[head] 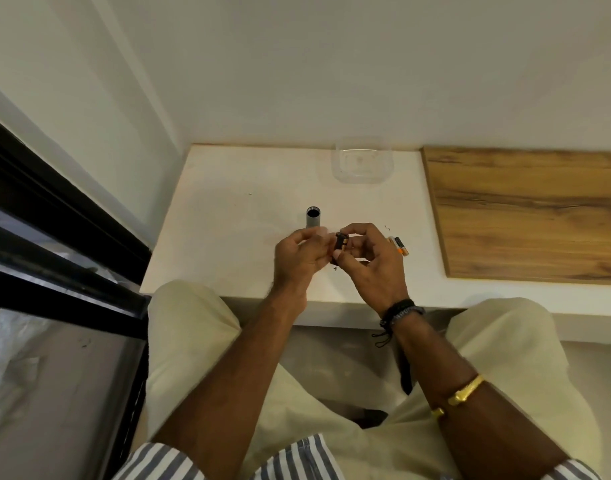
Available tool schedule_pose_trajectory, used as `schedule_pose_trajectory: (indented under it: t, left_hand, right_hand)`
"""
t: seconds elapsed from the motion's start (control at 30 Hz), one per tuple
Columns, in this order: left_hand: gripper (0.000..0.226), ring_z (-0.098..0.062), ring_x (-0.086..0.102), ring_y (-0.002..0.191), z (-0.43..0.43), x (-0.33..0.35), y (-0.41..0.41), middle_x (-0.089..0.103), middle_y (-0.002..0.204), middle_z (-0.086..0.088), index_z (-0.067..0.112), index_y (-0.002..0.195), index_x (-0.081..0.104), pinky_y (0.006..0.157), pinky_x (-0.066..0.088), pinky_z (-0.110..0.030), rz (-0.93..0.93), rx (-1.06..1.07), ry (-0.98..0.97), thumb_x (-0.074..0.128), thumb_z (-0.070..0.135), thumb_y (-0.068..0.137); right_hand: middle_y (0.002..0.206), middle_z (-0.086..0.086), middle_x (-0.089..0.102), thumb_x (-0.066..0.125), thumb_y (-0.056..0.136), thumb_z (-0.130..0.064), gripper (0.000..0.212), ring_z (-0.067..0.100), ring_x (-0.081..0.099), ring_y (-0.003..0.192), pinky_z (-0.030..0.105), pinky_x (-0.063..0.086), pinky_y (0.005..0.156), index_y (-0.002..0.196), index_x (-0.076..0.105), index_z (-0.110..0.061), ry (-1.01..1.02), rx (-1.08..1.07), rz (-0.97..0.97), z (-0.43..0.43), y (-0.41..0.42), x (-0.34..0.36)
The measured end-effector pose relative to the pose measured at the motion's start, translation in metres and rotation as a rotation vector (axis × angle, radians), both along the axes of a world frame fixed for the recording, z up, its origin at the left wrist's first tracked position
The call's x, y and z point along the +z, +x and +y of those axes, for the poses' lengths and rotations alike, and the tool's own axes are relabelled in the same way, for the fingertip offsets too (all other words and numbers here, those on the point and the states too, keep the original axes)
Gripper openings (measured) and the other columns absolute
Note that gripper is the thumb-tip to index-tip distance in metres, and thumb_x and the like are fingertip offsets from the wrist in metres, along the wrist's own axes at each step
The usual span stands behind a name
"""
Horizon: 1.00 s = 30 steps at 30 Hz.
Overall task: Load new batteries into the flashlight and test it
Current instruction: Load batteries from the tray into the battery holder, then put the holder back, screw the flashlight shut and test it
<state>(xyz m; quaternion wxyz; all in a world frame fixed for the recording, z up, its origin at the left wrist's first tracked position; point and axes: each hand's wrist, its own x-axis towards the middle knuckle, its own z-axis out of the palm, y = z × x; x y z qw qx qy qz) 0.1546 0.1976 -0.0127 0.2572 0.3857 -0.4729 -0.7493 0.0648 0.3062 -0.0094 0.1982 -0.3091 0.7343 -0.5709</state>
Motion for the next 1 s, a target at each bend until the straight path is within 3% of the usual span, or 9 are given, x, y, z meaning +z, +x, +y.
schedule_pose_trajectory:
  t: [0.1,0.23,0.3,0.4,0.53,0.6,0.7,0.87,1.0]
  left_hand:
    - [0.021,-0.021,0.075,0.080,-0.009,-0.010,-0.008,0.073,0.087,-0.001,0.014,0.105,0.063,0.075,0.062,-0.031,-0.292,0.254,-0.352,0.073,0.023,0.089]
    - [0.054,-0.012,0.061,0.076,-0.030,-0.014,-0.023,0.067,0.087,-0.002,0.012,0.134,0.056,0.076,0.050,-0.021,-0.468,0.117,-0.613,0.076,0.026,0.086]
    - [0.052,-0.014,0.059,0.080,-0.038,-0.016,-0.029,0.068,0.092,-0.008,0.013,0.134,0.059,0.078,0.052,-0.026,-0.512,0.045,-0.708,0.075,0.028,0.087]
    - [0.039,-0.019,0.059,0.083,-0.044,-0.020,-0.032,0.066,0.098,-0.013,0.013,0.124,0.067,0.079,0.054,-0.035,-0.529,0.000,-0.779,0.073,0.030,0.089]
    - [0.032,-0.025,0.062,0.098,-0.039,-0.017,-0.028,0.062,0.110,-0.015,0.010,0.121,0.067,0.084,0.053,-0.035,-0.492,-0.008,-0.814,0.070,0.024,0.092]
    - [0.030,-0.026,0.060,0.106,-0.034,-0.014,-0.022,0.064,0.117,-0.014,0.007,0.120,0.065,0.088,0.050,-0.032,-0.462,-0.010,-0.901,0.067,0.022,0.094]
    - [0.025,-0.023,0.065,0.102,-0.024,-0.007,-0.012,0.071,0.112,-0.008,0.008,0.119,0.062,0.084,0.048,-0.024,-0.415,-0.114,-0.990,0.062,0.021,0.098]
    - [0.029,-0.026,0.057,0.103,-0.011,-0.002,-0.004,0.068,0.112,-0.007,0.012,0.124,0.060,0.085,0.052,-0.042,-0.485,-0.205,-1.174,0.062,0.022,0.097]
    - [0.032,-0.028,0.053,0.102,-0.005,-0.004,0.002,0.066,0.106,-0.007,0.015,0.123,0.063,0.080,0.050,-0.045,-0.526,-0.240,-1.274,0.067,0.025,0.093]
  right_hand:
    - [0.099,0.002,0.071,0.068,0.091,-0.009,0.028,0.025,0.075,0.089,0.041,0.066,0.075,0.113,0.067,-0.026,-0.010,-0.034,-0.142,-0.003,-0.003,-0.006]
    - [0.100,0.006,0.071,0.066,0.094,-0.007,0.029,0.028,0.074,0.091,0.038,0.066,0.074,0.116,0.070,-0.024,-0.039,-0.068,-0.195,-0.003,-0.006,-0.012]
    - [0.101,0.006,0.070,0.066,0.095,-0.007,0.030,0.029,0.074,0.093,0.037,0.066,0.074,0.120,0.071,-0.023,-0.036,-0.082,-0.208,-0.004,-0.006,-0.014]
    - [0.100,0.005,0.069,0.066,0.095,-0.006,0.032,0.030,0.074,0.091,0.037,0.066,0.072,0.121,0.071,-0.024,-0.037,-0.093,-0.233,-0.004,-0.007,-0.017]
    - [0.103,0.009,0.072,0.071,0.092,-0.008,0.034,0.028,0.074,0.092,0.039,0.066,0.072,0.123,0.067,-0.023,-0.040,-0.151,-0.240,-0.003,-0.010,-0.017]
    - [0.101,0.011,0.073,0.074,0.090,-0.007,0.030,0.029,0.073,0.092,0.045,0.066,0.074,0.119,0.067,-0.014,-0.063,-0.209,-0.261,-0.002,-0.013,-0.015]
    - [0.101,0.016,0.074,0.075,0.089,-0.006,0.018,0.034,0.072,0.093,0.051,0.064,0.078,0.106,0.070,-0.006,-0.127,-0.253,-0.311,0.002,-0.018,-0.010]
    - [0.099,0.016,0.077,0.072,0.092,-0.005,0.016,0.031,0.075,0.080,0.041,0.064,0.076,0.108,0.073,-0.003,-0.242,-0.198,-0.344,0.009,-0.019,0.002]
    - [0.102,0.019,0.076,0.075,0.090,-0.005,0.018,0.039,0.073,0.091,0.052,0.062,0.086,0.108,0.076,-0.004,-0.218,-0.143,-0.233,0.013,-0.016,0.004]
